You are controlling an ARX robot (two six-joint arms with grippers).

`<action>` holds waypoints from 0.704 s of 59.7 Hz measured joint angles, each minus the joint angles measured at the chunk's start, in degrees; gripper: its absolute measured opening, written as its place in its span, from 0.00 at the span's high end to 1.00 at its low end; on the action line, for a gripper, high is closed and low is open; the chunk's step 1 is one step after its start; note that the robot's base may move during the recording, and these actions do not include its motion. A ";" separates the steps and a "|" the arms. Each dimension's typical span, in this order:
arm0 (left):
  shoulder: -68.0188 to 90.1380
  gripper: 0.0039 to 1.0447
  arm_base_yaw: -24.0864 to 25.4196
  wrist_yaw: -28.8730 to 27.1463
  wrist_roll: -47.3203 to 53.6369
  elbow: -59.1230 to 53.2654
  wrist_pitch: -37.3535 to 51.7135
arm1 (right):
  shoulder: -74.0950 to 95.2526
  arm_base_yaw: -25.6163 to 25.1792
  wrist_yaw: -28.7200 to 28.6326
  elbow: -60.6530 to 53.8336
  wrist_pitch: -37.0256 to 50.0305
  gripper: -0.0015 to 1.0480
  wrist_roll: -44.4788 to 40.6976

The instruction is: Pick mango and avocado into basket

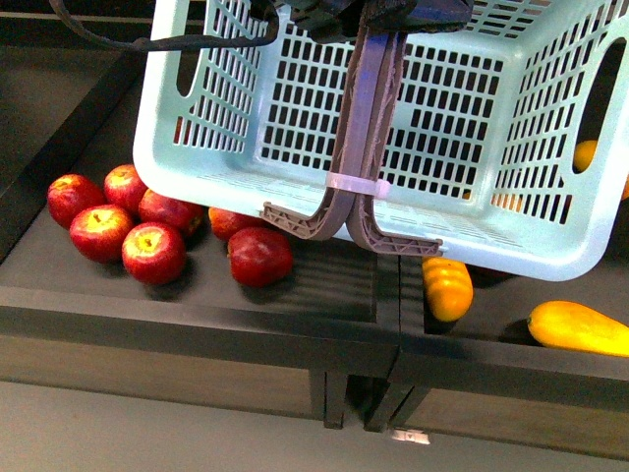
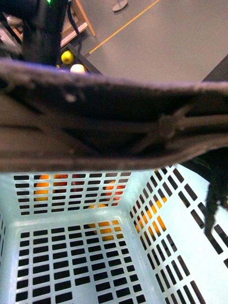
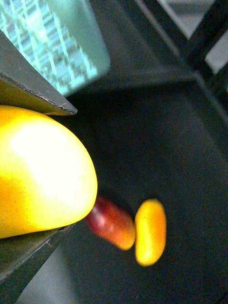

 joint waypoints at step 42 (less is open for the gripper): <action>0.00 0.95 0.00 -0.02 0.02 0.00 0.00 | -16.06 24.20 12.57 -11.76 5.44 0.46 1.90</action>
